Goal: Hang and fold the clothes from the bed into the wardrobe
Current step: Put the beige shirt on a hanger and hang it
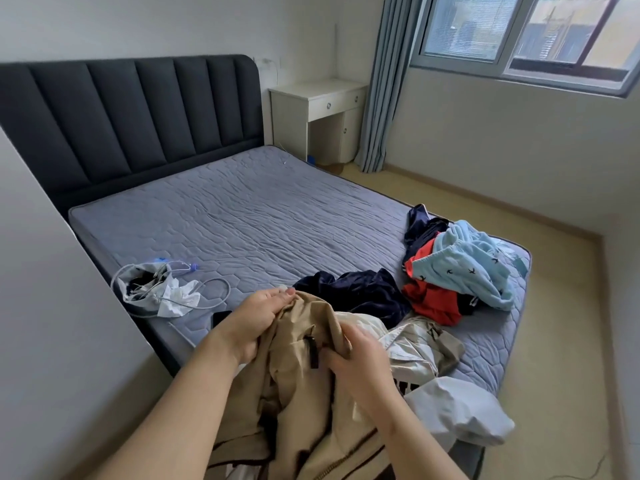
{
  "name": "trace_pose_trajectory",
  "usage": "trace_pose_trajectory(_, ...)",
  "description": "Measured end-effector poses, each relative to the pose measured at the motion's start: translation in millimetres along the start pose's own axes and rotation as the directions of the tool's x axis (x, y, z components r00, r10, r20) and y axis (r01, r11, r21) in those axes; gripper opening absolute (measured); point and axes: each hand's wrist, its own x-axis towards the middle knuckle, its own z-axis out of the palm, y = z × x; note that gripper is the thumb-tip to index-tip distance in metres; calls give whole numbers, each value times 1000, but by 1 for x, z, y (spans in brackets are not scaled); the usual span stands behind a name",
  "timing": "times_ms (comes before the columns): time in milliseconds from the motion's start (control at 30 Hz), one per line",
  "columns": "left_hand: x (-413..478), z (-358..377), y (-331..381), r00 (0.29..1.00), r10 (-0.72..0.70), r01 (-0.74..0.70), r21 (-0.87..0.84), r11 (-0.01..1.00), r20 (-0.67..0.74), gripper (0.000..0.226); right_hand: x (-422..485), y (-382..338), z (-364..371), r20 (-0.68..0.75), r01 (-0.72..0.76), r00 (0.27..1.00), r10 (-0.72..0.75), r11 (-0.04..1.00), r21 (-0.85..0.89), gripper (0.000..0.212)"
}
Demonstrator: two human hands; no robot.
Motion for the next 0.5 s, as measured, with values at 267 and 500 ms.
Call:
trace_pose_trajectory(267, -10, -25, 0, 733, 613, -39, 883, 468, -293, 6, 23, -24, 6, 60, -98, 995, 82, 925, 366, 22)
trace_pose_trajectory(500, -19, -59, -28, 980, 200, -154, 657, 738, 6, 47, 42, -55, 16, 163, -72, 986, -16, 852, 518, 28)
